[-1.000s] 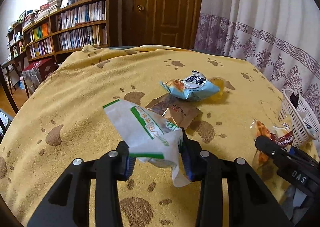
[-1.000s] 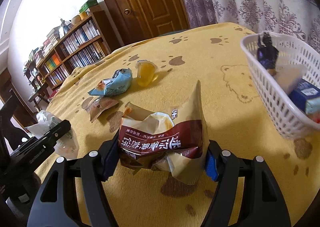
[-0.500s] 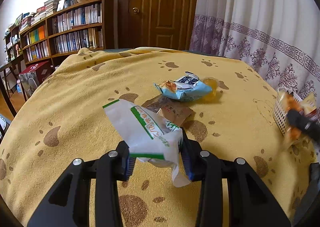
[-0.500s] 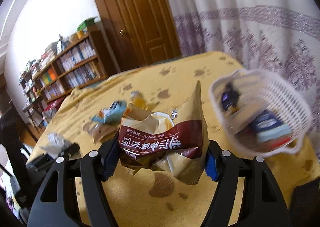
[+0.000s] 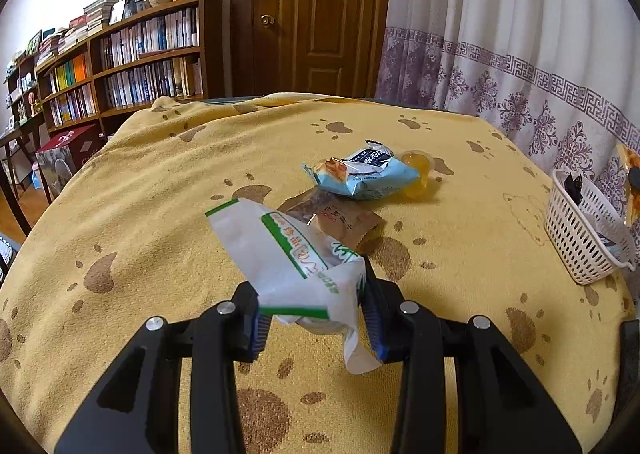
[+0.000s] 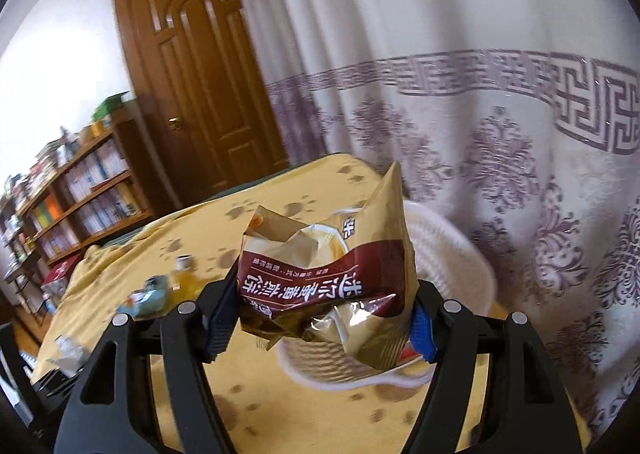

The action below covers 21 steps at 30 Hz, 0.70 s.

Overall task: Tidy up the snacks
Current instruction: 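Carry the brown-red bag into the white basket and open the right tool, then carry the white-green bread bag into the basket and open the left tool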

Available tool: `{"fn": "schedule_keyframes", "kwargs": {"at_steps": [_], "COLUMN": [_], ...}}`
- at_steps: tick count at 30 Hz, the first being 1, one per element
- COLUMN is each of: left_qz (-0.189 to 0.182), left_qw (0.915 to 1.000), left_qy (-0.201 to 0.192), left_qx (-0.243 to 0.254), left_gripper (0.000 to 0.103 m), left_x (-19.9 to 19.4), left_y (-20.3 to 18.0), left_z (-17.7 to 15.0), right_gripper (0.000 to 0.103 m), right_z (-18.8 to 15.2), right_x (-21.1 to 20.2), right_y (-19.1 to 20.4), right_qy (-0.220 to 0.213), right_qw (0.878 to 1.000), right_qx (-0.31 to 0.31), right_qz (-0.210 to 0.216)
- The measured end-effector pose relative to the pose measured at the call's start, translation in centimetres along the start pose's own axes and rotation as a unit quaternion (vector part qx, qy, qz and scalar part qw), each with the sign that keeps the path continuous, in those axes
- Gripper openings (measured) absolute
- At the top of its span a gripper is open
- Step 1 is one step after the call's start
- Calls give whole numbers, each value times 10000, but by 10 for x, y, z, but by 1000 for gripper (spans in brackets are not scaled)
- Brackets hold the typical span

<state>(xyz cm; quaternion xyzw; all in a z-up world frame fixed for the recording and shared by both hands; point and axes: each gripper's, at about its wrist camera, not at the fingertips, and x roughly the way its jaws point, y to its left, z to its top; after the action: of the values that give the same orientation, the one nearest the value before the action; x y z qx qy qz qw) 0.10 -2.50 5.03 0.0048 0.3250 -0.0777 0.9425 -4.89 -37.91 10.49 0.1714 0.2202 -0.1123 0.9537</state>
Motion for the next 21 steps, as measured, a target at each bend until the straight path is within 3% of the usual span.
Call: {"fn": "schedule_keyframes", "kwargs": {"at_steps": [4,7,21], "left_qz": [1,14,-223], "left_qw": [10000,10000,9996], "left_qy": [15,25,145], "left_qx": [26,25,-70], "left_gripper": [39,39,39], "left_x": [2,3,5], "left_y": [-2,-1,-5], "left_z": [-1,-1,-1], "right_gripper": [73,81,81], "right_z": [4,3,-21], "right_x": [18,22,1], "right_y": [-21,-34,-48], "right_qy": [190,166,-40], "right_qw": [9997,9991,9986], "right_qx": [110,299,368], "right_qz": [-141,-257,-379]}}
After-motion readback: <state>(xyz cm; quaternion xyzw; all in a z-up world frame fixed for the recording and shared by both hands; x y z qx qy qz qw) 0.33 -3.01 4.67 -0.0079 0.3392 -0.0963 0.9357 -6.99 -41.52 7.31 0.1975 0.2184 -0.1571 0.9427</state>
